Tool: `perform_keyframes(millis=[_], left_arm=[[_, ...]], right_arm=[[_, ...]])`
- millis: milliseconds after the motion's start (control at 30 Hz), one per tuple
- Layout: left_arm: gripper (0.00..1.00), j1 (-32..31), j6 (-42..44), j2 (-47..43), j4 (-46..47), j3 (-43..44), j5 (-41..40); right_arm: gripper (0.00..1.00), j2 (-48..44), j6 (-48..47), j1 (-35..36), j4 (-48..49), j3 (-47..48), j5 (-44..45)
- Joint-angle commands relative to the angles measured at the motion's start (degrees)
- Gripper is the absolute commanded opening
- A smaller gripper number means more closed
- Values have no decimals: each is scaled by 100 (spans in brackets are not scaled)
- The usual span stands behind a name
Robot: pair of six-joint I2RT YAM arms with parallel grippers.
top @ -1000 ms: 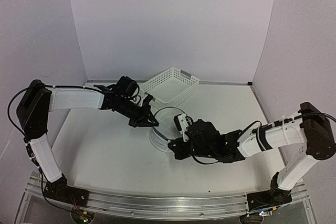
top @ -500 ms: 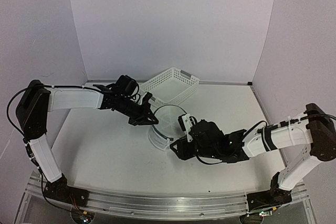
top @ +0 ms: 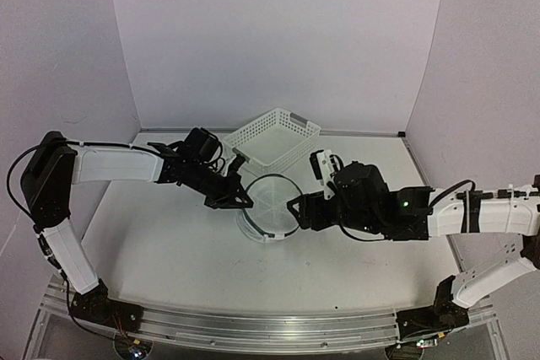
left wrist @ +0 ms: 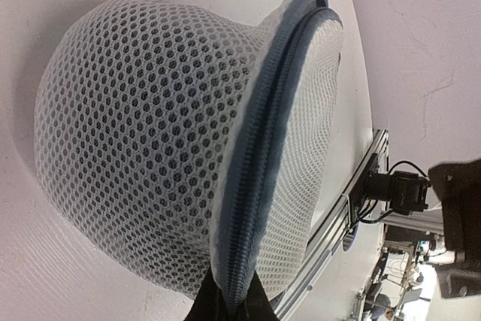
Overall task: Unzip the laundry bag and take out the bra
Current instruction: Pass from the left arm to the right
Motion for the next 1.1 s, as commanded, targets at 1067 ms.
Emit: perform_keyframes(millis=[1067], left_arm=[[0,-91,389,-756,2375,-662,2477]], right_arm=[[71,-206,40,-2009,-135,-23,-3667]])
